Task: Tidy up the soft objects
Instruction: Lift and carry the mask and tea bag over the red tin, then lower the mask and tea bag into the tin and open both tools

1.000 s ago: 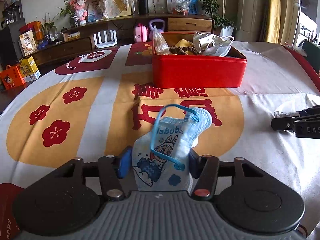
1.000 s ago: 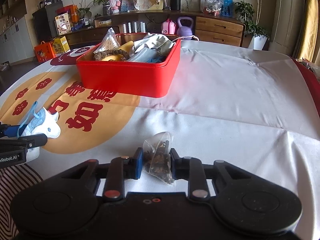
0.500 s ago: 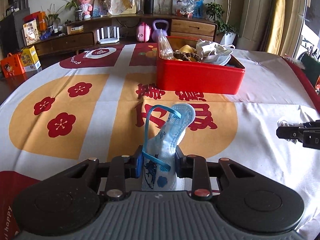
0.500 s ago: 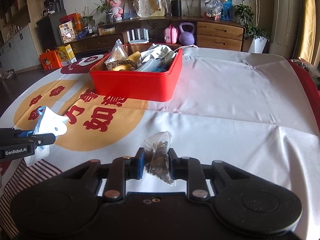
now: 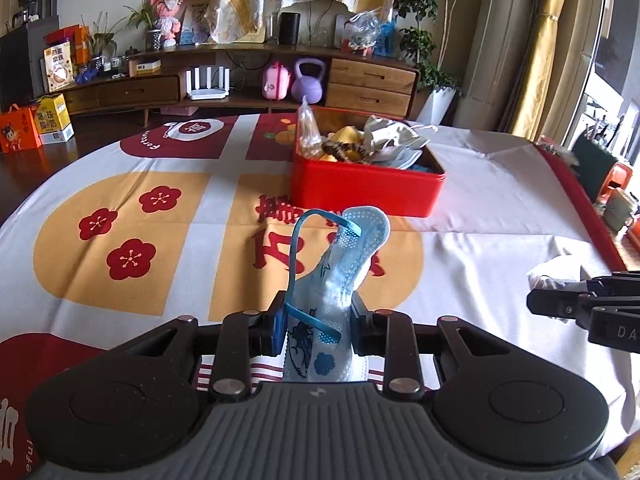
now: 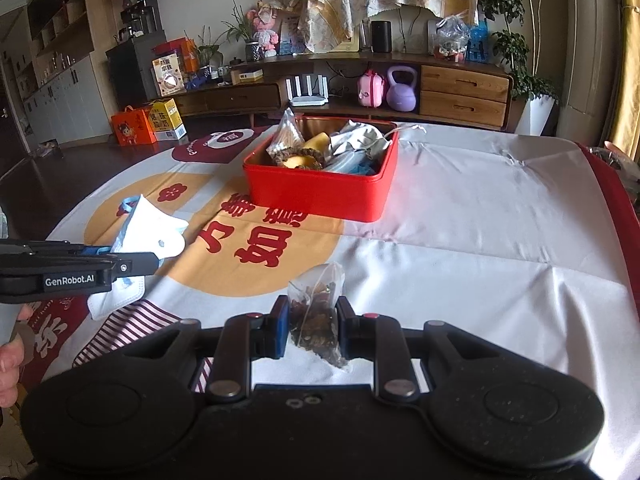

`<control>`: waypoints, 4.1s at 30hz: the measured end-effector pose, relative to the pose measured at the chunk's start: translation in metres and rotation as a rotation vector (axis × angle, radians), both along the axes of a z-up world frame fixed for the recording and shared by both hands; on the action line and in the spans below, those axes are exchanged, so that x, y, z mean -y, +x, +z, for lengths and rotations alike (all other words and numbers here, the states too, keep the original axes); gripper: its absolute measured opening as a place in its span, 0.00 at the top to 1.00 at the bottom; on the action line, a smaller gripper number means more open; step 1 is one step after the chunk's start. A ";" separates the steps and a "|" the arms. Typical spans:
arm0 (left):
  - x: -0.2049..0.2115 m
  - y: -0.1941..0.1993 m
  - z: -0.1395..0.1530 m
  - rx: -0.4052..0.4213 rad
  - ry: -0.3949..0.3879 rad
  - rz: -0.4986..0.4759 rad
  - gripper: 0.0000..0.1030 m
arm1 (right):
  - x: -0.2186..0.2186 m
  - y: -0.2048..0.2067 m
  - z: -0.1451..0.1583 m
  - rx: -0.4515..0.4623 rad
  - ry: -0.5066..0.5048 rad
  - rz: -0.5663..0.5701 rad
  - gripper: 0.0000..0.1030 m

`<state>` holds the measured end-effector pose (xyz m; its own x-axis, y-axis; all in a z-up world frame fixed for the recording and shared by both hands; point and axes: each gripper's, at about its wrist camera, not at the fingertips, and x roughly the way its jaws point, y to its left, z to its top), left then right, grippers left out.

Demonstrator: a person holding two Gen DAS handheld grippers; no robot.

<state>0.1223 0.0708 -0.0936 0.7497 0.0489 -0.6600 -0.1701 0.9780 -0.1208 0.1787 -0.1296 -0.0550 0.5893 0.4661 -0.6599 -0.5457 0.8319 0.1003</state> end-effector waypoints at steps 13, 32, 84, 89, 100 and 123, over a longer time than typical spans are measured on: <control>0.017 -0.006 0.062 0.084 -0.017 -0.029 0.71 | -0.009 -0.017 0.053 0.089 -0.010 0.062 0.78; 0.027 0.057 0.129 0.142 -0.001 -0.104 0.71 | -0.023 0.030 0.106 0.171 -0.008 0.078 0.78; -0.021 0.305 -0.006 -0.111 0.135 -0.028 0.71 | -0.104 0.209 -0.024 -0.022 -0.095 0.117 0.73; -0.022 0.303 -0.010 -0.106 0.111 -0.034 0.57 | -0.104 0.209 -0.028 -0.039 -0.081 0.113 0.55; -0.023 0.286 -0.003 -0.079 0.066 -0.046 0.29 | -0.101 0.201 -0.019 -0.012 -0.092 0.117 0.29; -0.024 0.223 0.048 -0.010 0.053 -0.046 0.20 | -0.064 0.159 0.035 0.048 -0.024 0.061 0.02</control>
<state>0.3450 0.0948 -0.0452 0.7455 0.0499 -0.6647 -0.1259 0.9898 -0.0669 0.3377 -0.0660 -0.0204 0.5919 0.4862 -0.6429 -0.5989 0.7990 0.0530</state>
